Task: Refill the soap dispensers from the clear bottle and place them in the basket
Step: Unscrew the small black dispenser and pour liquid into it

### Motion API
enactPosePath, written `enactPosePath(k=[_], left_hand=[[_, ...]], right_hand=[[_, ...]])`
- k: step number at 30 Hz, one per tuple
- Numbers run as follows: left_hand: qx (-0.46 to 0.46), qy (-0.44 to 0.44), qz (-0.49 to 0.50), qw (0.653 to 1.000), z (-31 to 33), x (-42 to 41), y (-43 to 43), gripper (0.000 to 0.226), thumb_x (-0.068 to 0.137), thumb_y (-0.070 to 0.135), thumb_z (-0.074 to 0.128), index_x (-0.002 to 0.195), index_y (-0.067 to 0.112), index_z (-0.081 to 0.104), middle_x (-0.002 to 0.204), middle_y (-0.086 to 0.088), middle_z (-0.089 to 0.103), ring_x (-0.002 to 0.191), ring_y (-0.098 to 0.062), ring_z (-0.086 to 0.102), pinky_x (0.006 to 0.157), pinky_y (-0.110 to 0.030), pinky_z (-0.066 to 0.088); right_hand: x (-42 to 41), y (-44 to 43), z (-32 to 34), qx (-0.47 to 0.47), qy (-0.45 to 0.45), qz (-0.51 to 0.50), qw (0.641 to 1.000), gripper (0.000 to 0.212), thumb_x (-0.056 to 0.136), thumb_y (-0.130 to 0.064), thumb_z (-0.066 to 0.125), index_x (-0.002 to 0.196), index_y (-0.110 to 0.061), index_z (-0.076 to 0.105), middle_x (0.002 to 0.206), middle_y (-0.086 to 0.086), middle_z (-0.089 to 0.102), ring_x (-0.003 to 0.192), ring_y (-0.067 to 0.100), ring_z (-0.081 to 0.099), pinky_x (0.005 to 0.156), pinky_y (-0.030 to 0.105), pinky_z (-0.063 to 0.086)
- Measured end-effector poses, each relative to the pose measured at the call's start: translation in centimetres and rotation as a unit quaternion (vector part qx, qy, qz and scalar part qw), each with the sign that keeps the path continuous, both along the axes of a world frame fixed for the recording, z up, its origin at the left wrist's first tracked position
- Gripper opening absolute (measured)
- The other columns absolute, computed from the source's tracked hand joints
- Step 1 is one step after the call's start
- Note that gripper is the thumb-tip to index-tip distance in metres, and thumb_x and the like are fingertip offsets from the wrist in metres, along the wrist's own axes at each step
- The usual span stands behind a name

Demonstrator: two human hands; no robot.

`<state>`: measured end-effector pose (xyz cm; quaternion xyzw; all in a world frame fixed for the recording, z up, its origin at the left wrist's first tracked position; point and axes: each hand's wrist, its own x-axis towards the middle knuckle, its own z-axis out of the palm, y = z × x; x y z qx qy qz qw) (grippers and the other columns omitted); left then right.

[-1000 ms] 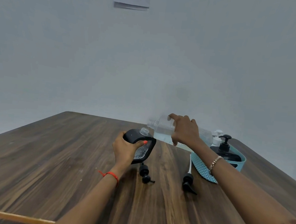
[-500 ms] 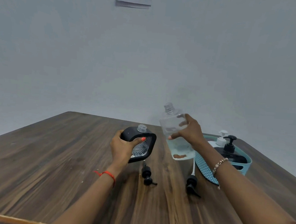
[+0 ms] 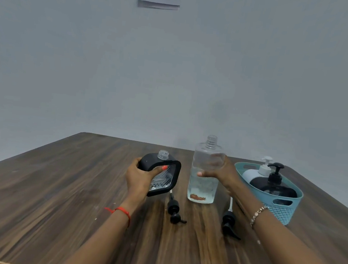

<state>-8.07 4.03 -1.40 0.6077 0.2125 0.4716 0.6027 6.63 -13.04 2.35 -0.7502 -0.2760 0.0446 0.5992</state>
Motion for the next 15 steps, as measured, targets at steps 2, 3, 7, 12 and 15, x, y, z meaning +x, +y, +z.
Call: enactPosePath(k=[2, 3, 7, 12, 15], left_hand=[[-0.005, 0.000, -0.006, 1.000, -0.1, 0.0, 0.1, 0.045, 0.060, 0.011, 0.086, 0.096, 0.012, 0.059, 0.083, 0.000, 0.065, 0.072, -0.012, 0.063, 0.054, -0.016, 0.051], [-0.008, 0.000, -0.011, 1.000, -0.1, 0.0, 0.2, 0.045, 0.060, 0.011, 0.086, 0.096, 0.012, 0.059, 0.084, -0.001, 0.066, 0.074, -0.014, 0.064, 0.057, -0.019, 0.051], [-0.017, -0.002, -0.032, 0.999, -0.2, 0.1, 0.6, 0.046, 0.060, 0.010, 0.086, 0.097, 0.012, 0.059, 0.088, -0.004, 0.067, 0.077, -0.018, 0.066, 0.063, -0.027, 0.054], [-0.040, -0.005, -0.025, 0.999, 0.1, 0.7, 1.4, 0.043, 0.060, 0.013, 0.086, 0.093, 0.014, 0.060, 0.092, -0.008, 0.069, 0.083, -0.025, 0.068, 0.074, -0.039, 0.057], [-0.046, -0.012, -0.022, 0.999, 0.5, 0.7, 1.7, 0.045, 0.061, 0.012, 0.086, 0.098, 0.010, 0.061, 0.095, -0.011, 0.070, 0.084, -0.026, 0.068, 0.074, -0.039, 0.057]], right_hand=[[0.0, 0.1, -0.4, -0.005, 0.008, 0.006, 1.000, 0.080, 0.048, -0.005, 0.089, 0.119, -0.010, 0.053, 0.113, 0.008, 0.064, 0.107, 0.025, 0.060, 0.087, 0.035, 0.051], [0.0, 0.2, -0.6, -0.007, 0.011, 0.007, 1.000, 0.078, 0.049, -0.004, 0.088, 0.118, -0.010, 0.053, 0.114, 0.009, 0.064, 0.107, 0.025, 0.060, 0.087, 0.034, 0.051], [0.1, 0.0, 0.4, -0.001, 0.015, 0.015, 1.000, 0.091, 0.054, -0.005, 0.087, 0.132, -0.013, 0.041, 0.130, 0.014, 0.054, 0.115, 0.028, 0.054, 0.095, 0.042, 0.048], [-1.8, -0.2, 3.0, -0.022, -0.204, -0.075, 0.976, 0.124, 0.057, -0.028, 0.088, 0.147, -0.023, 0.004, 0.151, 0.009, 0.012, 0.139, 0.021, 0.017, 0.113, 0.039, 0.020], [-3.1, -0.4, 2.4, -0.037, -0.445, -0.053, 0.893, 0.079, 0.066, -0.012, 0.075, 0.134, -0.023, 0.036, 0.139, 0.006, 0.029, 0.131, 0.012, 0.025, 0.112, 0.041, 0.026]])
